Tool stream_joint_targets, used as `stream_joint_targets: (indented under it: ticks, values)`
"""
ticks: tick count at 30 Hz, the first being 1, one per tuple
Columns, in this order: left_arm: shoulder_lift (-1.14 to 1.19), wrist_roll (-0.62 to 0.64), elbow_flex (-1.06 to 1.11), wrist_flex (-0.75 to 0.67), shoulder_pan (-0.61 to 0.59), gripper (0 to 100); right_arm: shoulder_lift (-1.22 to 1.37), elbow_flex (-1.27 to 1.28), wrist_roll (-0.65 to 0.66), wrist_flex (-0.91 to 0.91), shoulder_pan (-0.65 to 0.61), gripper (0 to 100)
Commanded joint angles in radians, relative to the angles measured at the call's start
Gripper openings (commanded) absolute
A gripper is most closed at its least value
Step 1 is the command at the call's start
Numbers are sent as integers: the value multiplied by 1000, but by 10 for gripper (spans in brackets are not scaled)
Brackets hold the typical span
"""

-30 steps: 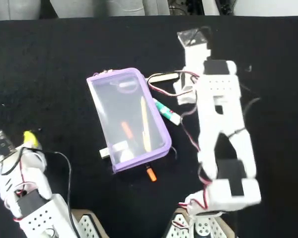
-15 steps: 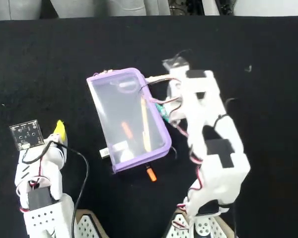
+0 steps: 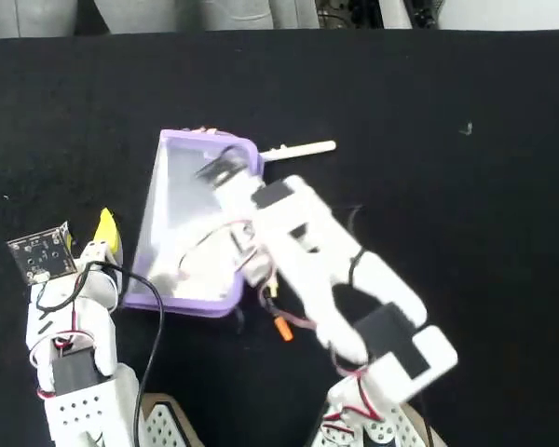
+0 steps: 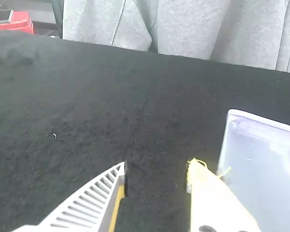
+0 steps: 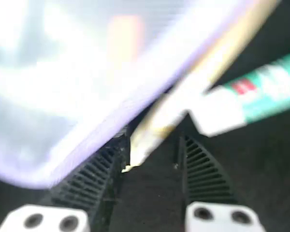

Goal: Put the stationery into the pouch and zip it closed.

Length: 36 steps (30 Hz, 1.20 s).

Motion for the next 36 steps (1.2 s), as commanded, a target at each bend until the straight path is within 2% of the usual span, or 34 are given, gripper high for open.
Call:
stream_joint_targets:
  ticks: [1, 4, 6, 11, 13, 16, 21, 25, 28, 32, 36]
  values:
    - [-3, 11, 24, -18, 2, 209, -145, 65, 74, -6, -184, 159]
    - [-3, 11, 24, -14, 2, 209, -223, 114, 86, -34, -232, 159]
    - [-3, 11, 24, -11, 2, 210, -283, 131, 100, -35, -166, 159]
    - [-3, 3, -10, 40, 41, 213, -470, 150, 97, -83, 229, 159]
    - [-3, -51, -47, 98, 110, 213, -539, 213, 55, -190, 381, 159]
    - [-3, -130, -94, 181, 272, 213, -627, 390, -58, -443, 511, 159]
    - [-3, -241, -191, 282, 584, 213, -743, 697, -92, -882, 542, 159]
    - [-2, -244, -229, 322, 800, 213, -786, 713, -100, -865, 546, 159]
    - [14, -242, -214, 321, 905, 213, -763, 676, -101, -816, 548, 162]
    - [161, -242, -229, 241, 937, 214, -690, 636, -101, -813, 548, 162]
    - [488, -232, -389, 166, 849, 213, -587, 575, -101, -813, 582, 162]
